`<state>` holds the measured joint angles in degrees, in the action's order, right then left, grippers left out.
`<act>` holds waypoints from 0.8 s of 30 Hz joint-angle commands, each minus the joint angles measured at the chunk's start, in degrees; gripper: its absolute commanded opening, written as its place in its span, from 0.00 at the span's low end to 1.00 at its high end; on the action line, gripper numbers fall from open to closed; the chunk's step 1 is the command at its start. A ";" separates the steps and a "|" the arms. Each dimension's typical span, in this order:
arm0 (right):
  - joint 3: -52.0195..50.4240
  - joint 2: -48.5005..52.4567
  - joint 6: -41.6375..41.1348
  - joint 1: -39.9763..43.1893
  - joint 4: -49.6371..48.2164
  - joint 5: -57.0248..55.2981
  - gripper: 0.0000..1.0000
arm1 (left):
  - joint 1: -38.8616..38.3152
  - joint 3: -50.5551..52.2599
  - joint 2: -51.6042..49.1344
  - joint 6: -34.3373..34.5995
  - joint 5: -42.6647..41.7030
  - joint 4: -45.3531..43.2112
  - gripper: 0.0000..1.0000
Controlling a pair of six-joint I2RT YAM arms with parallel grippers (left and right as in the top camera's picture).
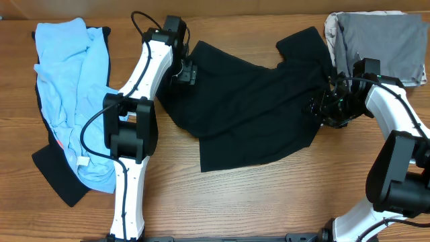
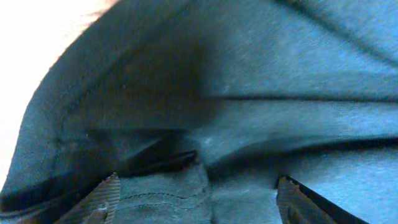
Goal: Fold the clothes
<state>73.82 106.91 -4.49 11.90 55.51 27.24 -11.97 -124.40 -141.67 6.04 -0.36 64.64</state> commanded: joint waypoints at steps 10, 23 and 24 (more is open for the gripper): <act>0.83 -0.11 0.00 -0.17 -0.09 0.70 0.62 | 0.26 1.55 -0.55 0.83 3.80 1.14 0.57; 0.83 -0.11 0.00 -0.28 0.07 0.70 0.63 | 0.50 3.89 -0.55 1.90 3.98 0.39 0.23; 0.83 -0.11 0.00 -0.26 -0.09 0.70 0.61 | 0.52 3.76 -0.50 1.92 3.98 0.48 0.18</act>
<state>73.82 106.91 -4.47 11.90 55.61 27.24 -11.75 -121.56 -141.67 7.35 3.86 65.08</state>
